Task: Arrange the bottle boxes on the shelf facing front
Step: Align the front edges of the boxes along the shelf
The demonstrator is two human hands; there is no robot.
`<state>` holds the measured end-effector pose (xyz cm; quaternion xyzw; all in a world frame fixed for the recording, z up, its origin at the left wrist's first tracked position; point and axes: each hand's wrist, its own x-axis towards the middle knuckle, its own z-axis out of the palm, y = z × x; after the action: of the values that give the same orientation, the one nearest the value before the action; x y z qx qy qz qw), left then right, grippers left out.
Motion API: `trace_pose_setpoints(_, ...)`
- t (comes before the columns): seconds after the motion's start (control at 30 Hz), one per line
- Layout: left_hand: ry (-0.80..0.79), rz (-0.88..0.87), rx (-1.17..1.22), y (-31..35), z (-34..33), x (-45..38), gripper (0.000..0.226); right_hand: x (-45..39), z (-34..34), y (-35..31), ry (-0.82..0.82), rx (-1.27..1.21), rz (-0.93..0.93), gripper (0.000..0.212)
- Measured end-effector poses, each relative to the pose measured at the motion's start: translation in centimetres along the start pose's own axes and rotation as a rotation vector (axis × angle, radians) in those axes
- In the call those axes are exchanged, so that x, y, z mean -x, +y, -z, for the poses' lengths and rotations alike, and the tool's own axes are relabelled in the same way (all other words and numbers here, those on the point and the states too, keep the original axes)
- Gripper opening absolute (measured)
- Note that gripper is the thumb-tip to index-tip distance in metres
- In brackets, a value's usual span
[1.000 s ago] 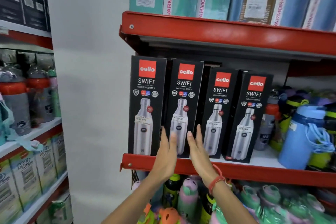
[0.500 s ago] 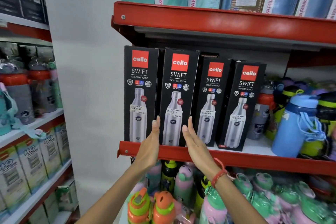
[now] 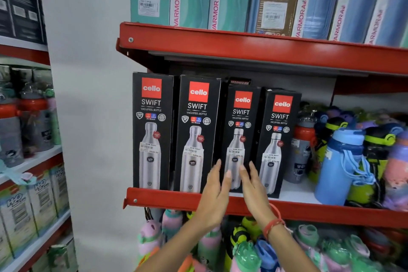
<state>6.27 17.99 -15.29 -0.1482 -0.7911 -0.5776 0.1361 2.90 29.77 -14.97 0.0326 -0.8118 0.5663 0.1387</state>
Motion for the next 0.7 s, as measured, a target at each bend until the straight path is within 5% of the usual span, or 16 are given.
trace_pose_setpoints(0.3, 0.089, 0.231, 0.062, 0.4, -1.7, -3.6, 0.080, -1.3, 0.6, -0.1, -0.127, -0.022, -0.026, 0.071)
trace_pose_setpoints(0.47, 0.103, 0.172, 0.035, -0.5, -0.6, -2.1, 0.100, 0.0, 1.9, 0.7, -0.196, -0.004, -0.007, 0.073)
trace_pose_setpoints(0.7, 0.140, 0.182, 0.040, -0.4, -0.6, -0.6, 0.090, 1.6, 2.9, 0.9, -0.244, -0.001, 0.034, 0.070)
